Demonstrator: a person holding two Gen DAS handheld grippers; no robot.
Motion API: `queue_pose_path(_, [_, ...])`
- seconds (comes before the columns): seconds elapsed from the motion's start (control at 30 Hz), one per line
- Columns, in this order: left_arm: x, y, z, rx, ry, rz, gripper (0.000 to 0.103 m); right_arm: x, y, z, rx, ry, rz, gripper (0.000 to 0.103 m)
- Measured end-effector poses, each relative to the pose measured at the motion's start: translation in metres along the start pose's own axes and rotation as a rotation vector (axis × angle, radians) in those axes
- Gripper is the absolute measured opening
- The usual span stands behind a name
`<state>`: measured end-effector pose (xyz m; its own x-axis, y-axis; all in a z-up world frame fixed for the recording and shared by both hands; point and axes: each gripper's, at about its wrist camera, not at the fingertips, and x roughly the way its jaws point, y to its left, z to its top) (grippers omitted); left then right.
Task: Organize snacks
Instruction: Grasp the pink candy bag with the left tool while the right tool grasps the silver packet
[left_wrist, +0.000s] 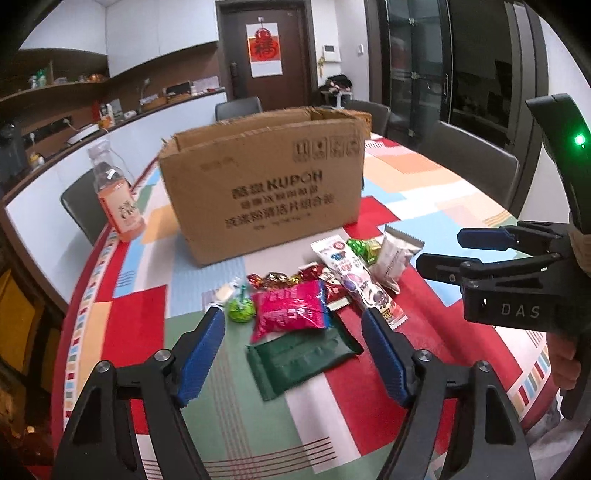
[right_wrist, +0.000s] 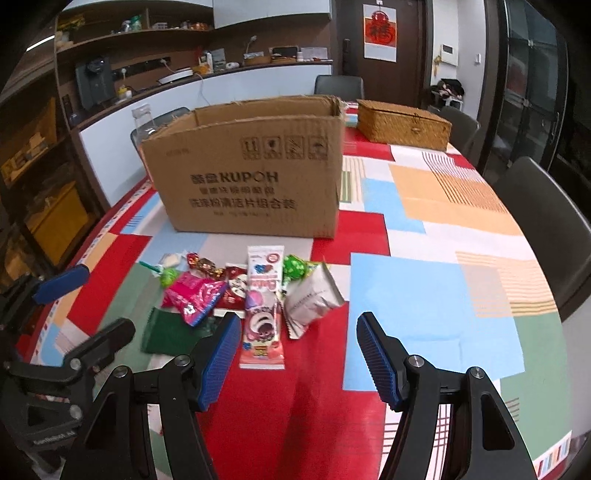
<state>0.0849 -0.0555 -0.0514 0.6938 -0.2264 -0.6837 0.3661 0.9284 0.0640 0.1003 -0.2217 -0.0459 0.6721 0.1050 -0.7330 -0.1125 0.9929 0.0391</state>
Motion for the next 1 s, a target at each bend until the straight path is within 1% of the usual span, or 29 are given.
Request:
queue_pose_path(0.1, [0.013, -0.001, 0.002, -0.004, 0.02, -0.009, 0.074, 0.009, -0.005, -0.001, 0.013, 0.015, 0.003, 0.066])
queue_pose_path(0.17, [0.022, -0.001, 0.002, -0.004, 0.034, -0.014, 0.071, 0.016, -0.009, -0.001, 0.022, 0.026, 0.005, 0.066])
queue_pose_path(0.43, [0.051, 0.001, 0.003, -0.006, 0.076, -0.017, 0.069, 0.04, -0.017, 0.001, 0.042, 0.052, 0.019, 0.065])
queue_pose_path(0.53, [0.06, 0.005, 0.003, -0.018, 0.089, -0.022, 0.069, 0.047, -0.018, 0.002, 0.043, 0.061, 0.021, 0.061])
queue_pose_path(0.73, [0.076, 0.011, 0.006, -0.044, 0.108, -0.016, 0.065, 0.06, -0.02, 0.004, 0.044, 0.074, 0.026, 0.057])
queue_pose_path(0.8, [0.082, 0.015, 0.006, -0.065, 0.129, -0.014, 0.064, 0.066, -0.019, 0.005, 0.049, 0.083, 0.031, 0.055])
queue_pose_path(0.87, [0.087, 0.019, 0.005, -0.093, 0.149, -0.029, 0.063, 0.072, -0.019, 0.006, 0.049, 0.096, 0.036, 0.051])
queue_pose_path(1.0, [0.092, 0.024, 0.003, -0.126, 0.174, -0.041, 0.062, 0.082, -0.017, 0.008, 0.062, 0.115, 0.059, 0.047])
